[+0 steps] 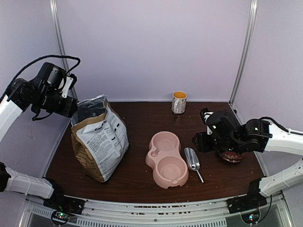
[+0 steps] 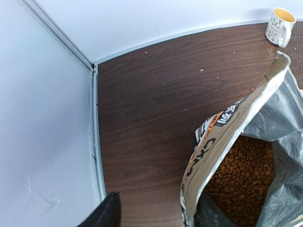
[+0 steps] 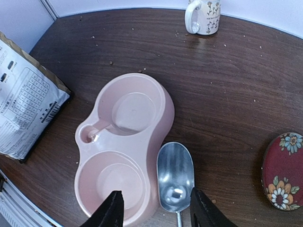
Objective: Serve the pet food
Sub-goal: Move the pet food bag to the center of the board.
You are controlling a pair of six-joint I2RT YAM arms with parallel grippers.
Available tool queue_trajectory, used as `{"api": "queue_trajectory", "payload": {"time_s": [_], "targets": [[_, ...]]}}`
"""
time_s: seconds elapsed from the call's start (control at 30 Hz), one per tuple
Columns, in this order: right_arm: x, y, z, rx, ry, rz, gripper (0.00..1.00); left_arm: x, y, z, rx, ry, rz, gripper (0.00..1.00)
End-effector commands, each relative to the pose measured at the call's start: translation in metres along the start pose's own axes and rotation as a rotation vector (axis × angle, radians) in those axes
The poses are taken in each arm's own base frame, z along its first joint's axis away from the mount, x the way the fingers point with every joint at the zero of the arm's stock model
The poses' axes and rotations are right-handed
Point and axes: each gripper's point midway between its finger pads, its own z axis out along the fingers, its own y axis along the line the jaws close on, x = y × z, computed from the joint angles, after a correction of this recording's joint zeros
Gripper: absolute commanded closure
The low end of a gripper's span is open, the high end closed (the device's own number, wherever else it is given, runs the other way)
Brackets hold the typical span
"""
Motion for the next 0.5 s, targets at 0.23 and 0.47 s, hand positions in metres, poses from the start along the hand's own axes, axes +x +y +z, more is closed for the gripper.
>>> {"api": "queue_trajectory", "payload": {"time_s": [0.23,0.47], "targets": [[0.032,-0.03,-0.003,0.086,0.085,0.029,0.3,-0.026,0.014,-0.008,-0.052,-0.255,-0.036,0.04],[0.063,-0.023,0.014,0.081,0.219,0.013,0.28,-0.017,0.029,-0.007,-0.137,-0.311,-0.082,0.02]]}}
